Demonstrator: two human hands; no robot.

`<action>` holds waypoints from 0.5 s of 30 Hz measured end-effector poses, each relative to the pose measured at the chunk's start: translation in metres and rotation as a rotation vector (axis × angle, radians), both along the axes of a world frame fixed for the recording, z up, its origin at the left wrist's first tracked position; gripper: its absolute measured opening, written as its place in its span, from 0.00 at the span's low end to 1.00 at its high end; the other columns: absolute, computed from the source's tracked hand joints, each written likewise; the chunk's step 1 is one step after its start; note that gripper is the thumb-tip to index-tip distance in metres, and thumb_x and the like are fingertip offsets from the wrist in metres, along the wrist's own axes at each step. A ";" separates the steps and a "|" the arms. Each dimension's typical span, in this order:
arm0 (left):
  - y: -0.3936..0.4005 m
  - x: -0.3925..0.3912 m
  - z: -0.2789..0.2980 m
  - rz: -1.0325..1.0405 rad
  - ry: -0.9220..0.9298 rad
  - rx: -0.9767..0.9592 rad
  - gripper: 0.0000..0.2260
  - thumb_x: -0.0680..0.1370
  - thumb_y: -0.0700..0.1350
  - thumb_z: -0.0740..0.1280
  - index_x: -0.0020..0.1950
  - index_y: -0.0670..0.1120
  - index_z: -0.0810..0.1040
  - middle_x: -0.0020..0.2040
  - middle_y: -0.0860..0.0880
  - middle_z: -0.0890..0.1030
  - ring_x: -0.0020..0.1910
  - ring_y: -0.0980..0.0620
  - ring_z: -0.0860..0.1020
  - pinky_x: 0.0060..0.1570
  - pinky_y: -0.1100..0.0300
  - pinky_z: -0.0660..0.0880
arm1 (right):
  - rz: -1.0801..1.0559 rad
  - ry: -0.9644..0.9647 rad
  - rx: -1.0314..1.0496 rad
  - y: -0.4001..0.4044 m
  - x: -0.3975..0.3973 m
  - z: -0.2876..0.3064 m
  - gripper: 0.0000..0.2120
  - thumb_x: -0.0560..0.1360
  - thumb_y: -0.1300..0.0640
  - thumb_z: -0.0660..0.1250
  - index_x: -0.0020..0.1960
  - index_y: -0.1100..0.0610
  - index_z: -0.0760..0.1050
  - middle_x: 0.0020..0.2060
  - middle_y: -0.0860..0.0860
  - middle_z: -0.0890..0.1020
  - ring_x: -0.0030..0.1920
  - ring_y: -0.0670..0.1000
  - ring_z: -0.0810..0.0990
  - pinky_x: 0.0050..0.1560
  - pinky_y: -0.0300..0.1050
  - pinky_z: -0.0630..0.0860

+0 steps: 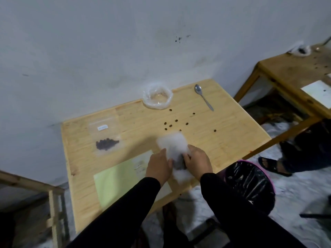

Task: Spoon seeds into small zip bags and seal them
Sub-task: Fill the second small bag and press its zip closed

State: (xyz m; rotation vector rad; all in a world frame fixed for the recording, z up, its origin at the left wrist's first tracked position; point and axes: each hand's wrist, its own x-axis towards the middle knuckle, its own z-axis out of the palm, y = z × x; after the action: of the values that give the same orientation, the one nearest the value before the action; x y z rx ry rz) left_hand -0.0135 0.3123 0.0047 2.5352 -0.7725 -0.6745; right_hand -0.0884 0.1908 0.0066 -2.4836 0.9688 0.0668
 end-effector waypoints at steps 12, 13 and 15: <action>0.000 -0.001 0.009 0.129 0.086 -0.175 0.23 0.80 0.44 0.60 0.75 0.43 0.61 0.68 0.41 0.72 0.66 0.43 0.69 0.67 0.54 0.65 | -0.083 -0.136 0.051 0.005 0.000 0.007 0.19 0.77 0.58 0.65 0.66 0.60 0.71 0.65 0.56 0.73 0.64 0.53 0.72 0.65 0.41 0.66; 0.001 0.001 0.009 0.163 0.109 -0.233 0.23 0.79 0.43 0.61 0.74 0.44 0.64 0.66 0.41 0.73 0.64 0.44 0.71 0.67 0.52 0.66 | -0.102 -0.172 0.065 0.005 0.000 0.008 0.18 0.76 0.59 0.66 0.65 0.59 0.72 0.64 0.55 0.73 0.63 0.53 0.73 0.66 0.41 0.66; 0.004 0.005 0.011 0.211 0.111 -0.337 0.20 0.78 0.42 0.63 0.70 0.45 0.69 0.62 0.43 0.77 0.57 0.48 0.75 0.63 0.53 0.71 | -0.161 -0.270 0.127 0.006 0.002 0.013 0.15 0.75 0.61 0.68 0.62 0.58 0.76 0.61 0.54 0.76 0.57 0.52 0.75 0.63 0.41 0.70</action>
State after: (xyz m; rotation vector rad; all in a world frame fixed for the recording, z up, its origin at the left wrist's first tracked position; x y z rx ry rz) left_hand -0.0088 0.3167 0.0161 2.2125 -0.5209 -0.5570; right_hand -0.0868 0.1964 0.0199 -2.2204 1.0092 -0.2457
